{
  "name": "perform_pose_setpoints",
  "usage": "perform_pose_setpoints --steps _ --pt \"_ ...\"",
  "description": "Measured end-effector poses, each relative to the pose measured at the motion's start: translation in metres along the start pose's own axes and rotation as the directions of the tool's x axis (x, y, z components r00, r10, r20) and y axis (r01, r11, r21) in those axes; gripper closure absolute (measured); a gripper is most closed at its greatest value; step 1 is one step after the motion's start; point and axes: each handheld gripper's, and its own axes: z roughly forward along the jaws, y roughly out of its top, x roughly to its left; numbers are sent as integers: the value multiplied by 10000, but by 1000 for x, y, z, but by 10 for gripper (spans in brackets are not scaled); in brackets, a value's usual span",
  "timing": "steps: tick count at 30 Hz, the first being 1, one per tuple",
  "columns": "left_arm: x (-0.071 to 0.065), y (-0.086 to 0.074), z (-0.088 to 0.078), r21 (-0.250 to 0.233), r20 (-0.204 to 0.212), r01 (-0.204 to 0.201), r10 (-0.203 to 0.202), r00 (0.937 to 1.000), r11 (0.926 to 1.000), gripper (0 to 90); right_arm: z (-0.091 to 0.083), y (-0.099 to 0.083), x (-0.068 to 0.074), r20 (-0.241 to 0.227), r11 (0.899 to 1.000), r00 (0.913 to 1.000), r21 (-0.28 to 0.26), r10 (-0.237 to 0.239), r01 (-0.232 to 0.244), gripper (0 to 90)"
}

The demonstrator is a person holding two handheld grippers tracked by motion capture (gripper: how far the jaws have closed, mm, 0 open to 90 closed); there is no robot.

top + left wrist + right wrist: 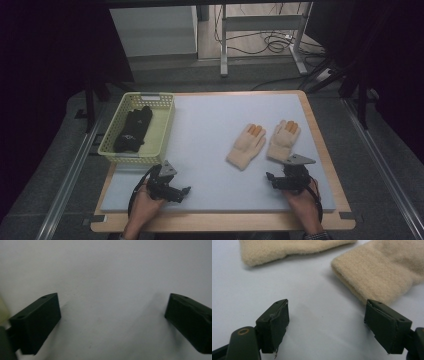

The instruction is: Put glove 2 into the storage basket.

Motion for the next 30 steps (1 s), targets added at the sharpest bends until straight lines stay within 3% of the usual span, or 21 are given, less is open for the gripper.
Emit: perform_pose_setpoints --steps 22,25,30 --pt "0 0 1 44 -49 -95 95 9999 9999 17 0 1 0 -69 9998 9999 84 152 -152 197" --pt "0 0 1 45 -49 -91 92 9999 9999 17 -2 8 4 -390 9998 9992 156 95 -89 220" --pt "0 0 1 42 -51 -87 87 9999 10000 17 -3 35 12 -737 9994 9972 -323 -123 100 263"
